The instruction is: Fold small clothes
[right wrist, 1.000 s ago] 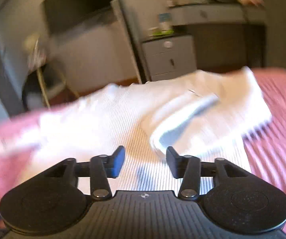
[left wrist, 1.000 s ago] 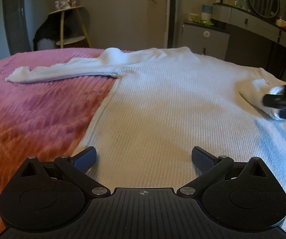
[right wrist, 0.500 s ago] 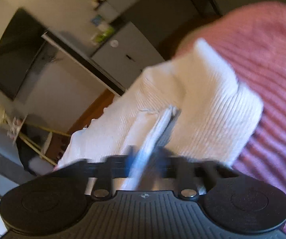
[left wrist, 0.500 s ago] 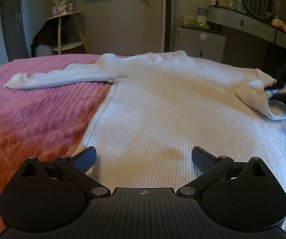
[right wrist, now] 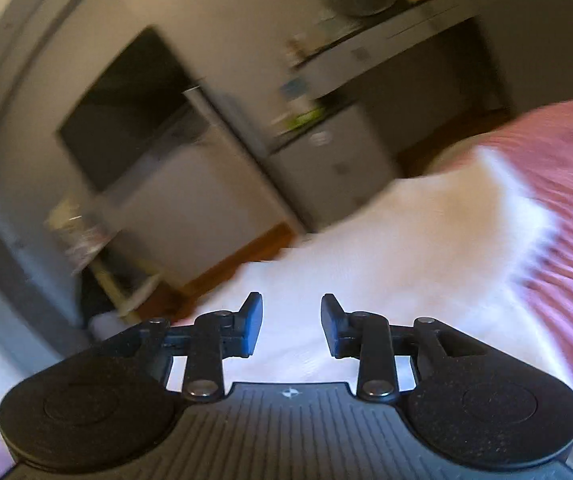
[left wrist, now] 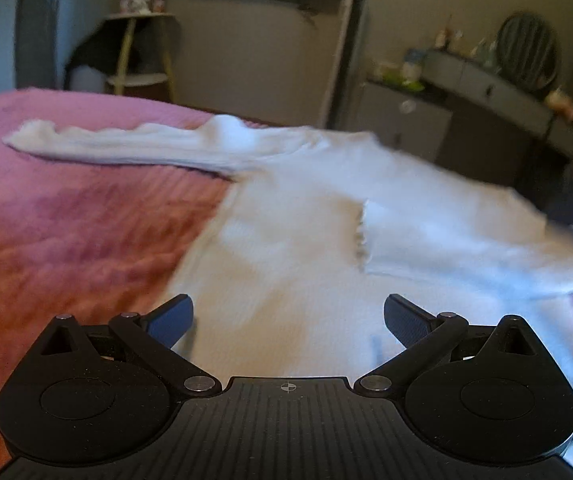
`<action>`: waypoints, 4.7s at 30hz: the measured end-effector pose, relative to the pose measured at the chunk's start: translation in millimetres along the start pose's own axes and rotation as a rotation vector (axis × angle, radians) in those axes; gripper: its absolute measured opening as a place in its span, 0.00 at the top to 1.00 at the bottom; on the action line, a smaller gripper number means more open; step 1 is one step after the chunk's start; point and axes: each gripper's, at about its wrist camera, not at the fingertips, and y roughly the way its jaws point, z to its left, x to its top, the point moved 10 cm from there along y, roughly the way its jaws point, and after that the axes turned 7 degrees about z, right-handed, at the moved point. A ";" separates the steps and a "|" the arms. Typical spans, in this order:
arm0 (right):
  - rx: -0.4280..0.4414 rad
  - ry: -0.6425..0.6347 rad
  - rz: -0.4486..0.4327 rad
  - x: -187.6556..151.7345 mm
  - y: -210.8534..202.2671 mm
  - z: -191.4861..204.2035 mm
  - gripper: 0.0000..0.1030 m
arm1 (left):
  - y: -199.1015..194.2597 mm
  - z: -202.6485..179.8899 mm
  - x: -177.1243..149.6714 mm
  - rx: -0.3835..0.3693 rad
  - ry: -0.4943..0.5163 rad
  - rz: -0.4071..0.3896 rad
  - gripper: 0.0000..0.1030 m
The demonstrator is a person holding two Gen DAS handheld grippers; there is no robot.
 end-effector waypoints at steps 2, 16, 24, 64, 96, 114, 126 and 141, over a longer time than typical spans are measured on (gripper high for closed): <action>-0.032 0.013 -0.011 -14.0 -7.0 -23.6 0.69 | -1.5 -5.6 4.9 -0.081 0.003 0.017 0.00; 0.038 0.237 0.030 -2.9 11.8 -86.7 0.61 | 98.8 -51.4 49.1 -0.449 -0.205 0.427 0.42; 0.083 0.257 0.040 -4.9 13.8 -82.4 0.56 | 128.8 -52.7 55.5 -0.496 -0.286 0.516 0.73; 0.072 0.244 0.021 -6.7 16.5 -85.4 0.55 | 76.4 -11.5 182.3 -0.335 -0.020 -0.104 0.88; 0.007 0.045 0.040 -9.6 19.0 -61.3 0.40 | 91.6 299.5 147.5 0.091 -0.765 0.011 0.29; 0.005 0.028 0.045 -11.3 19.7 -57.3 0.37 | 53.3 219.7 216.6 0.121 -0.284 -0.173 0.89; 0.029 0.070 0.044 -8.8 17.6 -60.1 0.37 | 59.1 -48.9 162.9 -0.176 0.234 -0.125 0.89; 0.049 0.078 0.047 -8.4 20.7 -59.0 0.37 | 46.2 -44.7 80.5 -0.061 0.345 -0.060 0.24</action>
